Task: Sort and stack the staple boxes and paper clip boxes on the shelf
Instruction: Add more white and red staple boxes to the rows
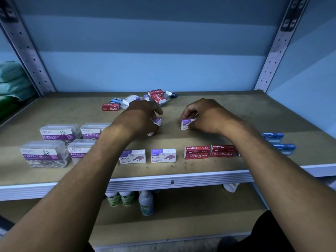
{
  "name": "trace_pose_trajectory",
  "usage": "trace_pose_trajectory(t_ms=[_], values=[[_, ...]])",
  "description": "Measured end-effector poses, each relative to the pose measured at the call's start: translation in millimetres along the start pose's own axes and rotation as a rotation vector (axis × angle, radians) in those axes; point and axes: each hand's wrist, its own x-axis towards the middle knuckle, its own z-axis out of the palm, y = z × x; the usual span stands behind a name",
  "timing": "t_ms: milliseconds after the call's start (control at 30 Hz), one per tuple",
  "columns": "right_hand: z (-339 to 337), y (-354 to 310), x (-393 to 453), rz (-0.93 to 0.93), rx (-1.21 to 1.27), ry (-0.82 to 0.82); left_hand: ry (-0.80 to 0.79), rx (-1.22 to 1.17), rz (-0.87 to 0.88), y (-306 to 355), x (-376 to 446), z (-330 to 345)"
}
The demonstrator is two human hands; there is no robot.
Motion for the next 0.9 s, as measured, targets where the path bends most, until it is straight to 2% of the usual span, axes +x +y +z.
trace_pose_trajectory(t_ms=[133,267,333,467,633,900], values=[[-0.6,0.2,-0.8,0.004,0.0,-0.003,-0.059,-0.061,0.001,2.9,1.9,-5.5],[-2.4,0.1,-2.0,0.005,0.003,-0.017,-0.257,-0.083,0.074,1.4,-2.7,-16.7],[-2.9,-0.2,-2.4,0.002,0.001,-0.017,-0.299,-0.081,0.11,0.2,-4.8,-18.4],[-3.1,-1.2,-3.2,-0.002,-0.005,-0.01,-0.319,-0.001,0.148,-0.7,-4.8,-16.8],[-3.7,-0.5,-4.3,0.002,0.0,-0.009,-0.311,-0.009,0.101,-2.2,-4.4,-20.0],[-6.0,-0.6,-6.8,0.01,0.008,-0.025,-0.187,-0.019,0.051,-8.6,0.8,-16.7]])
